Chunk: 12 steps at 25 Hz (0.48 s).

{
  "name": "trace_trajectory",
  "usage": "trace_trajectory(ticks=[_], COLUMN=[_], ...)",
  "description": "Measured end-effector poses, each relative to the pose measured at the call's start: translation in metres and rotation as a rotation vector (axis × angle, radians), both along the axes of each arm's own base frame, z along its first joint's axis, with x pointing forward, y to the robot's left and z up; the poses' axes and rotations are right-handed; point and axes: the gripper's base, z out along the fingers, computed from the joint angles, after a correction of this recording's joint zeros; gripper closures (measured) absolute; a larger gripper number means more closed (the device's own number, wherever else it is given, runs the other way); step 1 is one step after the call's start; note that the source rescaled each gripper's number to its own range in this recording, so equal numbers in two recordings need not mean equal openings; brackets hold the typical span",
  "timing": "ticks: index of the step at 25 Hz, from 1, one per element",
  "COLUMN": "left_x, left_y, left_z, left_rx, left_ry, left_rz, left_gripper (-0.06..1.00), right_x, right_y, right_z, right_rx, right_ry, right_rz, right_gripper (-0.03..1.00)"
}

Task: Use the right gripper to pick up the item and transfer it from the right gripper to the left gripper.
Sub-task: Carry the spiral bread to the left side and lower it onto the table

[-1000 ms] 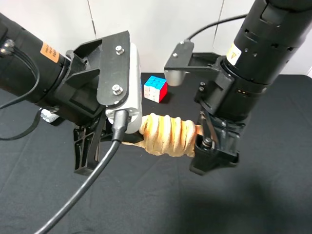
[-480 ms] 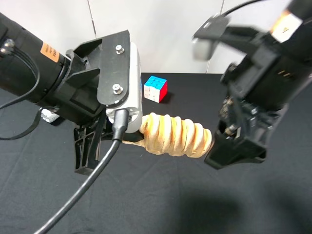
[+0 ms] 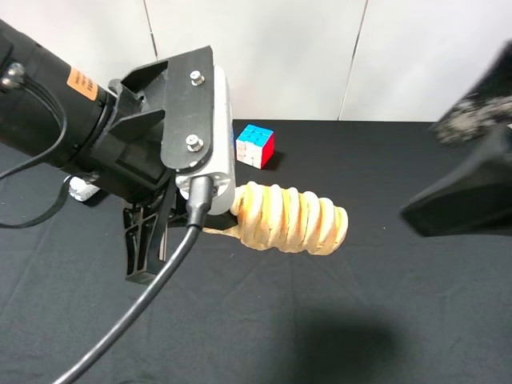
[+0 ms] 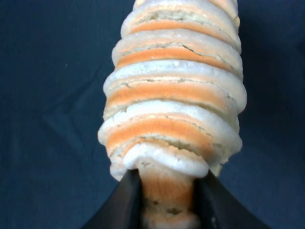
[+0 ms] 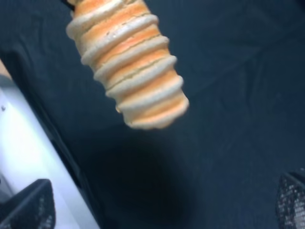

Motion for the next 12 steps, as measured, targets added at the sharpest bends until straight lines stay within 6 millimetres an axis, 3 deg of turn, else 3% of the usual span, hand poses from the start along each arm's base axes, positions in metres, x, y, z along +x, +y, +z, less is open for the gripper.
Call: trace_trajectory(ticks=[4, 12], left_x=[0.000, 0.000], left_y=[0.000, 0.000], left_z=[0.000, 0.000], left_rx=[-0.001, -0.005], left_ry=[0.001, 0.005], left_rz=[0.000, 0.003], left_gripper=[0.89, 0.91], right_x=[-0.023, -0.064], right_y=[-0.025, -0.067], right_z=[-0.013, -0.069], right_rx=[0.019, 0.041], right_ry=[-0.019, -0.038], right_rz=[-0.018, -0.023], right_gripper=[-0.03, -0.03])
